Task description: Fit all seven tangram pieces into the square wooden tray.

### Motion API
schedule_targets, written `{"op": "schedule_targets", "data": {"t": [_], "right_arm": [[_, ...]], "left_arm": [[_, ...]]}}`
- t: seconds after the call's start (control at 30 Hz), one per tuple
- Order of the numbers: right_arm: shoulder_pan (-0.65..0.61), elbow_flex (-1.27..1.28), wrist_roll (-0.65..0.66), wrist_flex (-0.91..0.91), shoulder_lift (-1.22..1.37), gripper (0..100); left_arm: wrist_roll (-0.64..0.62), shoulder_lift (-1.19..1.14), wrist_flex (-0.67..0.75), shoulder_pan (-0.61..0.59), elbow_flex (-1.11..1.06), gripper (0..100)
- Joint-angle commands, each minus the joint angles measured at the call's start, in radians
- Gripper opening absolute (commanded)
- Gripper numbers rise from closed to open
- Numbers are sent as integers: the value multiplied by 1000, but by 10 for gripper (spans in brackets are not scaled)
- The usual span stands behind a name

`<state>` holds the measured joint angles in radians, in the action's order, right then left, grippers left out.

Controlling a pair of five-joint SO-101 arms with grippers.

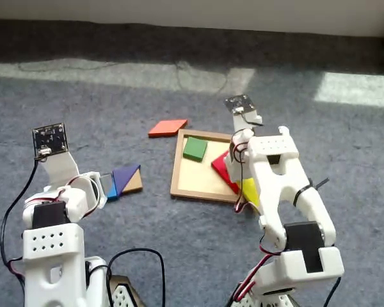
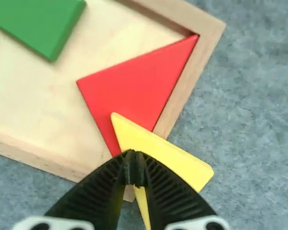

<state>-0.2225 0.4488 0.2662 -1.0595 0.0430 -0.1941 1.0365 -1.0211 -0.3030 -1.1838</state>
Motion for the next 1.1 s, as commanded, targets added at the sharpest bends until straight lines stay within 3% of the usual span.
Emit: {"op": "schedule_targets", "data": {"t": [0.0, 0.57, 0.83, 1.07], "right_arm": [[-51, -8, 9, 30, 51, 8], [-329, -53, 9, 42, 113, 6], [-309, -47, 12, -42, -107, 6], [-194, -42, 15, -70, -331, 6]], "left_arm": [[11, 13, 12, -8, 7, 260], [11, 13, 14, -10, 7, 260], [11, 13, 15, -10, 7, 260], [11, 13, 15, -10, 7, 260]]}}
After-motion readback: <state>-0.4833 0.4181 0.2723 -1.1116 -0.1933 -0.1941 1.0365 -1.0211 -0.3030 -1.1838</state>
